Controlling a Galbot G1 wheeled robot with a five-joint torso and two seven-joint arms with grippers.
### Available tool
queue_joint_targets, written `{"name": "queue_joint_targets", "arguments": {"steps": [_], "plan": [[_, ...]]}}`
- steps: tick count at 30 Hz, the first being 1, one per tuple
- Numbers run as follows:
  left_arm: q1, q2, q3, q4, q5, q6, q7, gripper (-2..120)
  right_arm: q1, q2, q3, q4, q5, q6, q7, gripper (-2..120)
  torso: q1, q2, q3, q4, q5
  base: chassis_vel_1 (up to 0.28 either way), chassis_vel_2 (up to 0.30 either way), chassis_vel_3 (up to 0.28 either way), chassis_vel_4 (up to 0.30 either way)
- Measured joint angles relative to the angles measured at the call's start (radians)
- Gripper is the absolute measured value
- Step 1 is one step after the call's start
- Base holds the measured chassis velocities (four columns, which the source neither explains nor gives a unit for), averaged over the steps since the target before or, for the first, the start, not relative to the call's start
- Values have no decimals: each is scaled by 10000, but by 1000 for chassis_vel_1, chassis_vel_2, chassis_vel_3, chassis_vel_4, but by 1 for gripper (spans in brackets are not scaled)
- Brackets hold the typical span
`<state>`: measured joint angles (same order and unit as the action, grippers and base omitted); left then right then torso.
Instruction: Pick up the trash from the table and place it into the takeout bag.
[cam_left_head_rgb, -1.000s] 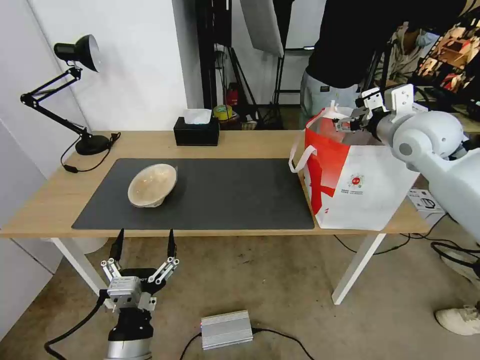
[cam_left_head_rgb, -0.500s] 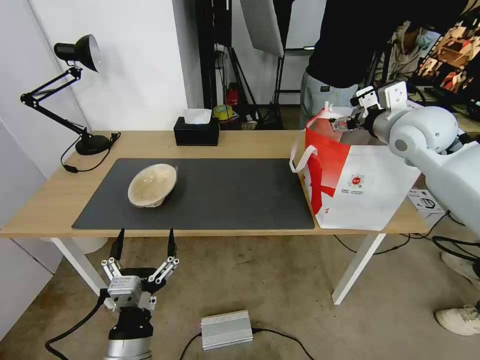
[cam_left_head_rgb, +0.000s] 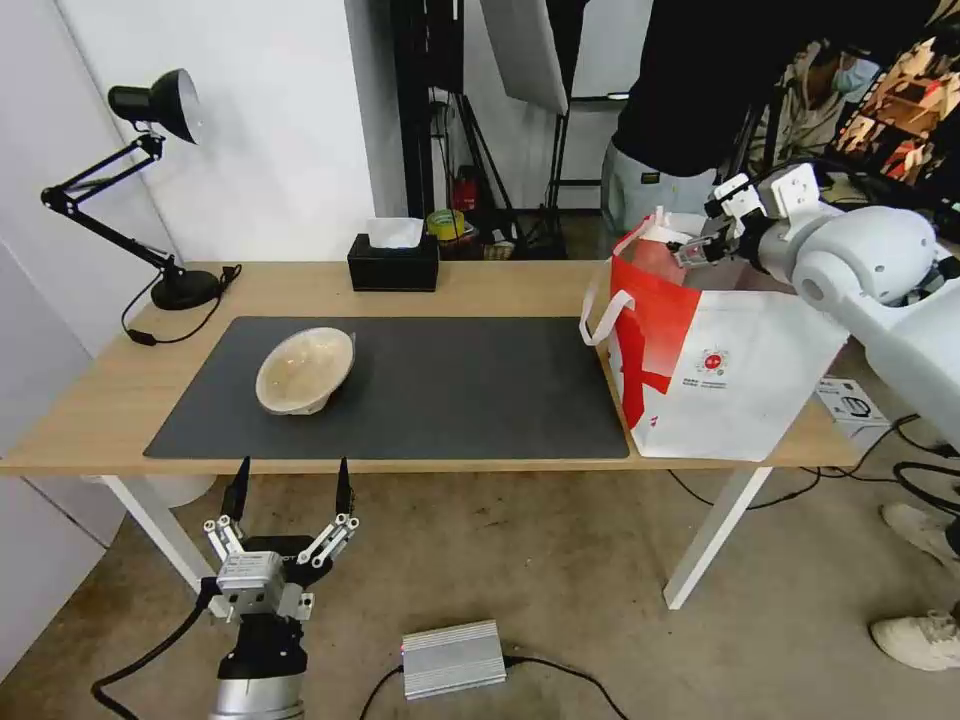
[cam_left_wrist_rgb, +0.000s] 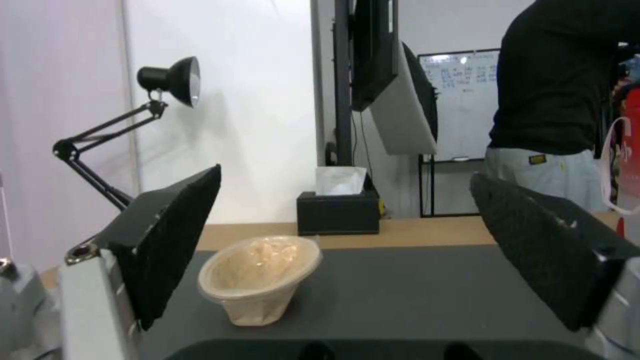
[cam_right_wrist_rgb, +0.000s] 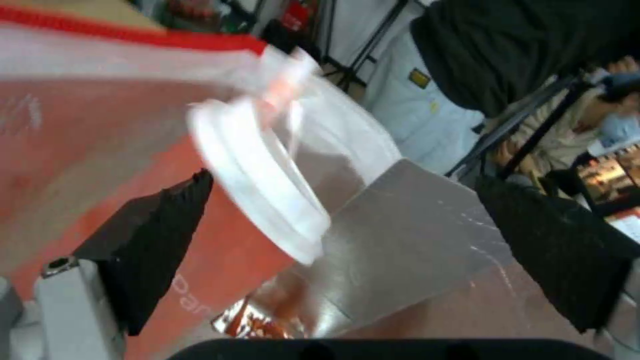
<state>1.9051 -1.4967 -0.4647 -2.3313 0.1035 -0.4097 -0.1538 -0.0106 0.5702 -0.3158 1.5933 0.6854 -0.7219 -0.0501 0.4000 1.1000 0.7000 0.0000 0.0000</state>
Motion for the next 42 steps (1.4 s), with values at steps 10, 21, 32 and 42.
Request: {"name": "queue_joint_targets", "arguments": {"steps": [10, 21, 32, 42], "plan": [[24, -9, 35, 0, 38, -8, 0, 100, 160, -21, -2, -216, -1376, 190, -1987, 100, 0, 0, 0, 0, 1, 0, 0, 0, 0], [18, -23, 32, -10, 38, -21, 0, 100, 123, -3, 48, -213, -1308, 190, -1735, 100, 0, 0, 0, 0, 0, 0, 0, 0, 0], [3, -32, 8, -11, 21, -26, -2, 100, -1720, 638, 1799, 1138, 2882, 827, 2497, 100, 0, -1, 1, 3, 2, 0, 0, 0, 0], [-38, -37, 7, 11, 0, -27, -7, 100, -4257, 774, 3411, 3683, 3781, 3762, 4917, 100, -1, 0, -1, -2, -1, 0, 0, 0, 0]]}}
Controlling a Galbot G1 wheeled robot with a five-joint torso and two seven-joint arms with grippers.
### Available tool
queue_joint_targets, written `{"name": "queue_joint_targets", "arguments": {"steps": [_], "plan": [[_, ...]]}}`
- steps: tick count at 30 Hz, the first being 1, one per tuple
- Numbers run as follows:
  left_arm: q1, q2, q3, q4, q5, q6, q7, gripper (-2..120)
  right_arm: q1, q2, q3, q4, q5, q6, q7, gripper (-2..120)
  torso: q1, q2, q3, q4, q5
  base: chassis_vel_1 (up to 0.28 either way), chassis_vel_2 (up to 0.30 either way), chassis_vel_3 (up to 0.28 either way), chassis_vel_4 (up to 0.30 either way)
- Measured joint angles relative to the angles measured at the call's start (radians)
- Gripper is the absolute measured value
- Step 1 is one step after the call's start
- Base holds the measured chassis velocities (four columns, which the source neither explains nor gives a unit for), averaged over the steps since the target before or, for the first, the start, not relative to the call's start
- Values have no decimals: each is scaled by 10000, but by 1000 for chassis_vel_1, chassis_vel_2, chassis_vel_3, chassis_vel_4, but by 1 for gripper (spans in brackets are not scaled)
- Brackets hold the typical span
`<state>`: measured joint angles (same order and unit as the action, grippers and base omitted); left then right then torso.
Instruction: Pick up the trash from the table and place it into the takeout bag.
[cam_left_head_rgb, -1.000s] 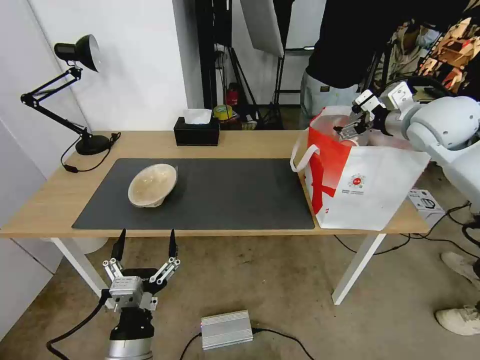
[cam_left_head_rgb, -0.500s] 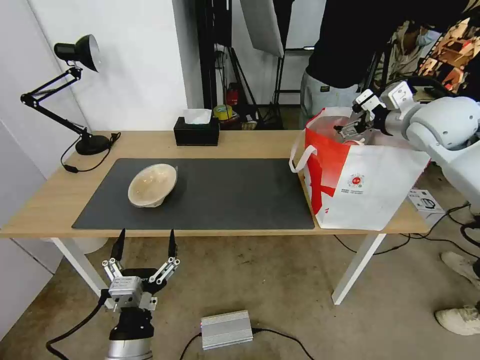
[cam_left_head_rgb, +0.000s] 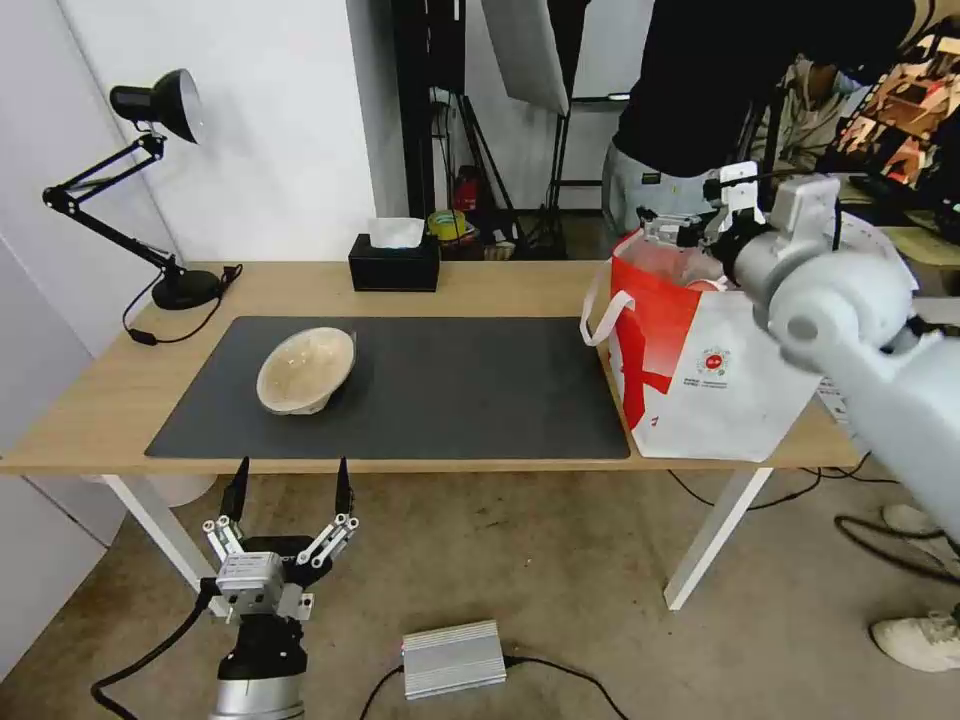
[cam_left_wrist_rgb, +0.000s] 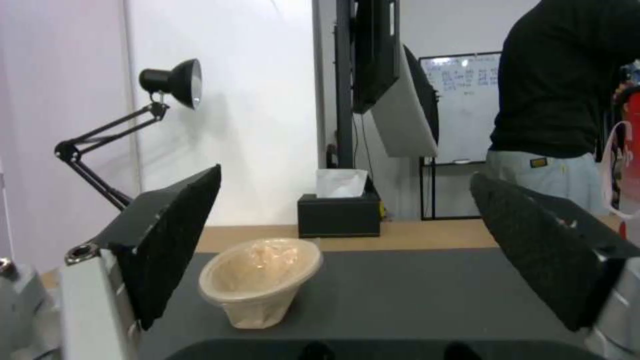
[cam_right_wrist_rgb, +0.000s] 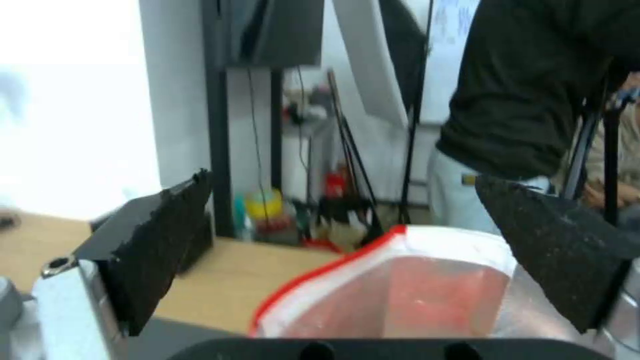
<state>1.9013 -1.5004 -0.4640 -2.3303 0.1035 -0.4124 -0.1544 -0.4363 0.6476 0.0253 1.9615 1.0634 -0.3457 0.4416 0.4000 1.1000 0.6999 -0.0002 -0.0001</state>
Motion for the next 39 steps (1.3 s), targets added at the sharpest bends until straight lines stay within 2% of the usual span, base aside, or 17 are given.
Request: {"name": "queue_joint_targets", "arguments": {"steps": [1, 2, 4, 5, 7, 11, 12, 16, 21, 25, 26, 30, 39], "plan": [[-6, -3, 2, 0, -3, 0, 0, 100, -366, -24, 197, 270, -116, 380, 77, 100, 0, 0, 0, 1, 1, 0, 0, 0, 0], [-6, -3, 2, 0, -3, 0, 0, 100, -366, -24, 197, 270, -116, 380, 77, 100, 0, 0, 0, 1, 1, 0, 0, 0, 0], [3, -22, 13, -9, -5, 0, 0, 100, -1503, 15, 660, 897, -576, 1597, 339, 100, 0, 0, 0, 3, 1, 0, 0, 0, 0], [3, -22, 13, -9, -5, 0, 0, 100, -1503, 15, 660, 897, -576, 1597, 339, 100, 0, 0, 0, 3, 1, 0, 0, 0, 0], [14, -42, 16, -32, 4, 0, 0, 100, -2539, 102, 1045, 1566, -957, 2220, 593, 100, -1, 0, -1, 0, -1, 0, 0, 0, 0], [17, -94, 14, -91, 19, 0, -15, 100, -3530, 365, 1162, 2151, -1618, 2932, 674, 100, -1, 0, -1, 2, -1, 0, 0, 0, 0], [17, -94, 14, -91, 19, 0, -15, 100, -3530, 365, 1162, 2151, -1618, 2932, 674, 100, -1, 0, -1, 2, -1, 0, 0, 0, 0], [42, -132, -2, -140, 38, -48, -21, 100, -4739, 825, 1294, 2539, -3044, 3243, 642, 100, -1, 0, -1, 2, -1, 0, 0, 0, 0], [133, -191, -9, -202, 110, -111, -25, 100, -5803, 1241, 1391, 2873, -3878, 3619, 650, 100, 0, 1, 1, 3, -1, 0, 0, 0, 0], [186, -299, 18, -227, 230, -166, -25, 100, -7612, 1735, 1462, 3314, -5073, 3855, 649, 100, -1, 0, 0, 2, -1, 0, 0, 0, 0], [186, -299, 18, -227, 230, -166, -25, 100, -7612, 1735, 1462, 3314, -5073, 3855, 649, 100, -1, 0, 0, 2, -1, 0, 0, 0, 0], [217, -378, 93, -228, 369, -239, -21, 100, -9288, 2382, 1451, 3339, -6499, 3908, 647, 100, -1, 1, -1, 0, 0, 0, 0, 0, 0], [240, -337, 51, -282, 359, -249, -24, 100, -10925, 3455, 1305, 3190, -8257, 4148, 778, 100, -1, 1, -1, 1, 0, 0, 0, 0, 0]]}}
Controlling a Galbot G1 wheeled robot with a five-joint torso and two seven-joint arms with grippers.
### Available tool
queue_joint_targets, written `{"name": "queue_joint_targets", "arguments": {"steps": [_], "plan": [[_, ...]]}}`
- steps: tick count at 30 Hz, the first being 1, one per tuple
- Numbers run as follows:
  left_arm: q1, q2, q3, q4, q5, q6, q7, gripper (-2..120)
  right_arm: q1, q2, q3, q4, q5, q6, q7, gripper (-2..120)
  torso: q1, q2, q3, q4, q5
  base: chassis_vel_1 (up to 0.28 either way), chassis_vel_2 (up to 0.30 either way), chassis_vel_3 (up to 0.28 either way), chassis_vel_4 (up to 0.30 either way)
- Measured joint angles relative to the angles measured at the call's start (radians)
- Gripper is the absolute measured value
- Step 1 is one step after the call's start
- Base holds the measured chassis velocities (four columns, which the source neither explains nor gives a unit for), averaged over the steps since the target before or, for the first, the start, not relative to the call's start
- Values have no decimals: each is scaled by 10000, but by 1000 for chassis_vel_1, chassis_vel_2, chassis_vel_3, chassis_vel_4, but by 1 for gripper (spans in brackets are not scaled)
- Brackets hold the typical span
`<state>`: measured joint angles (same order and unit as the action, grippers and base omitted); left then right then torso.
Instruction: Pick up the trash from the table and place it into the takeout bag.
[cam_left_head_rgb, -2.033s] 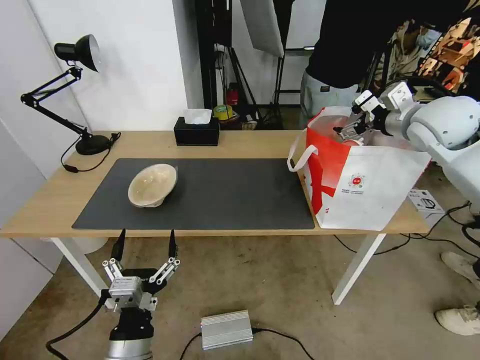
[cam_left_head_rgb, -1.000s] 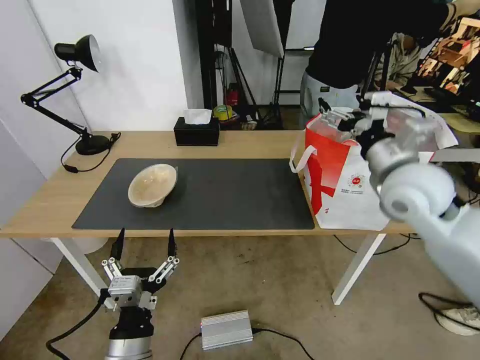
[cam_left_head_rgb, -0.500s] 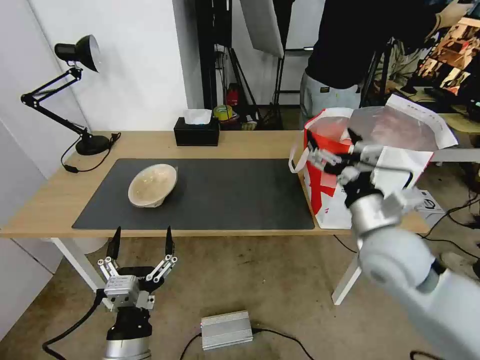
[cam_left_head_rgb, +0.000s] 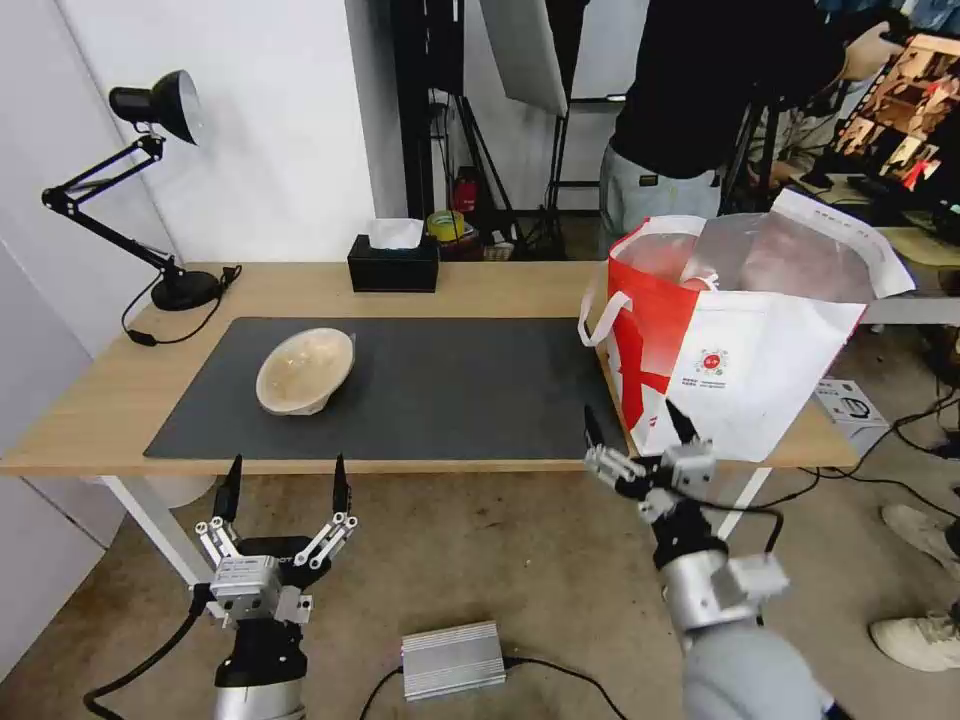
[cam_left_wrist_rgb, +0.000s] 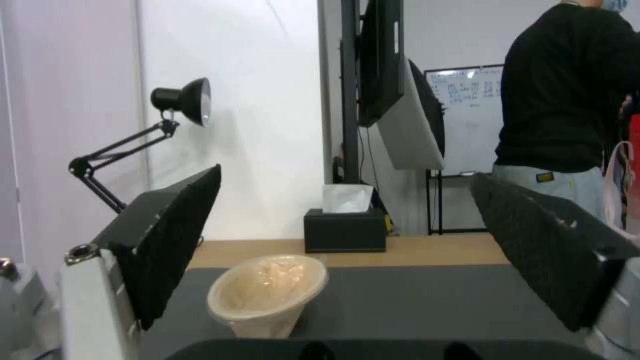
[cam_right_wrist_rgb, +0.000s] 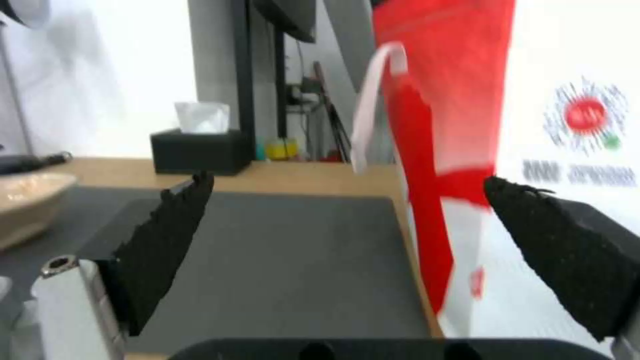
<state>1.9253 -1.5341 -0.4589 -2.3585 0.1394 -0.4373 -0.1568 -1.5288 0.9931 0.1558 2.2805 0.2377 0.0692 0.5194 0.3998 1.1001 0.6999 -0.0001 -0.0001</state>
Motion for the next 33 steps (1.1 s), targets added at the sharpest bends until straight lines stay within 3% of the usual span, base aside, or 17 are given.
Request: {"name": "queue_joint_targets", "arguments": {"steps": [7, 17, 33], "plan": [[-28, 79, -35, 10, -67, 49, -14, 100, -1027, 312, -203, -73, -1200, -5, 299, 100, 1, 0, 0, 1, 0, 0, 0, 0, 0], [-158, 118, -28, 122, -165, 118, -17, 100, -1462, 563, -556, -102, -1284, -480, 791, 100, 1, 0, 1, 1, 0, 0, 0, 0, 0], [-311, 230, 1, 303, -310, 264, -18, 100, -1386, 747, -729, -157, -1558, -299, 942, 100, 1, -1, 1, 1, 1, 0, 0, 0, 0]]}}
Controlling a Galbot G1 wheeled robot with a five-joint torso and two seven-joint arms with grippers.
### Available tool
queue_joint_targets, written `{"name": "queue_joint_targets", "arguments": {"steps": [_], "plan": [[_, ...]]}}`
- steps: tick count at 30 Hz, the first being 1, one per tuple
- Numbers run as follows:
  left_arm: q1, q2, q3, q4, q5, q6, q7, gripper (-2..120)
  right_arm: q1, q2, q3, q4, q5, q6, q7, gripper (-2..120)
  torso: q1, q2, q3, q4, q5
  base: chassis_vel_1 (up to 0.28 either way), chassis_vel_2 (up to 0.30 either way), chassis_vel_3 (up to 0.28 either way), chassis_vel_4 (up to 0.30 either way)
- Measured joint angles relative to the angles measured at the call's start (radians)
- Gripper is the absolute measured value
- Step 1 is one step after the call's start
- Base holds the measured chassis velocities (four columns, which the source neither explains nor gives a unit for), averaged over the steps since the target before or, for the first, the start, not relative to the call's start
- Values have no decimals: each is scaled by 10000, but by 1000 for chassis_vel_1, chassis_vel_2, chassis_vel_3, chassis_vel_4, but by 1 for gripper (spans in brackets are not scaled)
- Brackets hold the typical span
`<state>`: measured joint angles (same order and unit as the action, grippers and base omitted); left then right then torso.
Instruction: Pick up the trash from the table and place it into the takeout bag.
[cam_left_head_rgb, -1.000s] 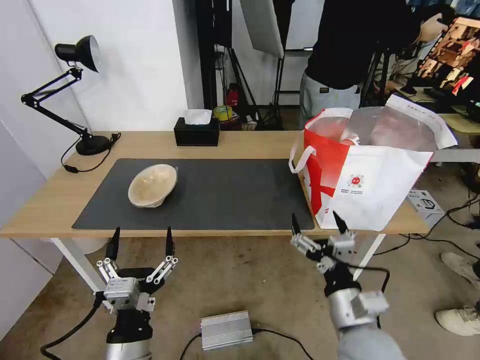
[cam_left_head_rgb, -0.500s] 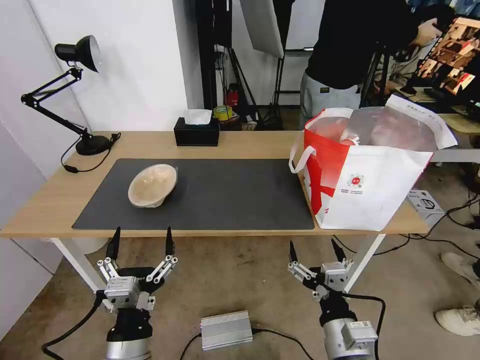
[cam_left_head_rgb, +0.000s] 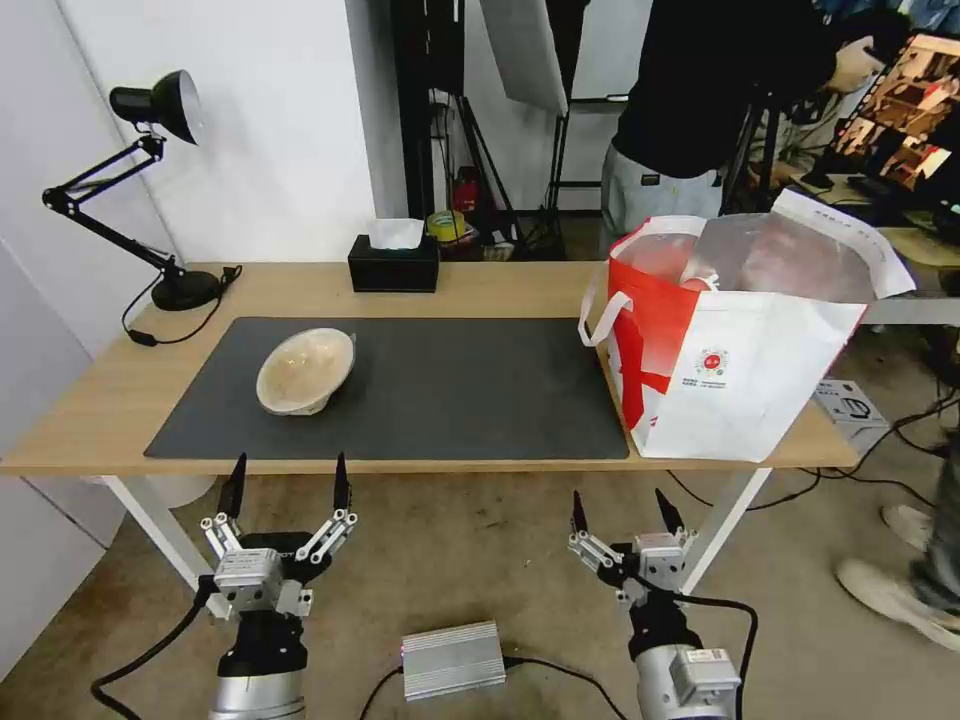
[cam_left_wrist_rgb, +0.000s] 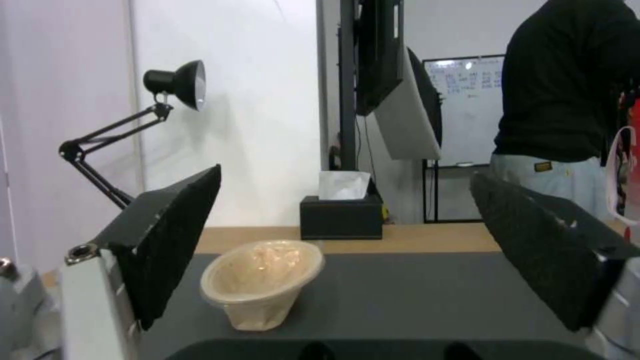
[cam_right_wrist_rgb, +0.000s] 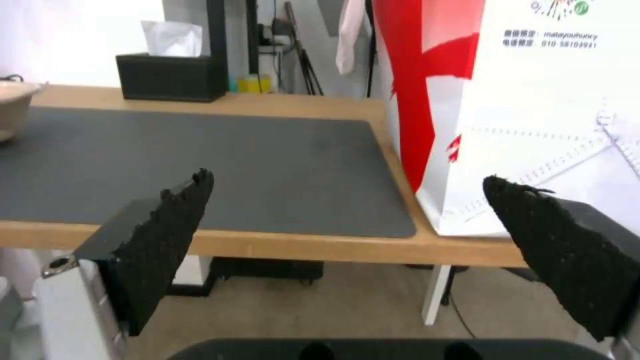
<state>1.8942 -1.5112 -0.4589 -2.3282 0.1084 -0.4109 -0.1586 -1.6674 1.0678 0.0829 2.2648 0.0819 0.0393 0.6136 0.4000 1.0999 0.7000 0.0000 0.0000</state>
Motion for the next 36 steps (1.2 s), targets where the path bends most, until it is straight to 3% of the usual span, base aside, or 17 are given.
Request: {"name": "queue_joint_targets", "arguments": {"steps": [36], "plan": [[-91, 165, -85, -135, -428, 180, -76, 100, 37, 20, 20, 131, -237, 212, 99, 100, 0, 0, 0, 0, 0, 0, 0, 0, 0]]}}
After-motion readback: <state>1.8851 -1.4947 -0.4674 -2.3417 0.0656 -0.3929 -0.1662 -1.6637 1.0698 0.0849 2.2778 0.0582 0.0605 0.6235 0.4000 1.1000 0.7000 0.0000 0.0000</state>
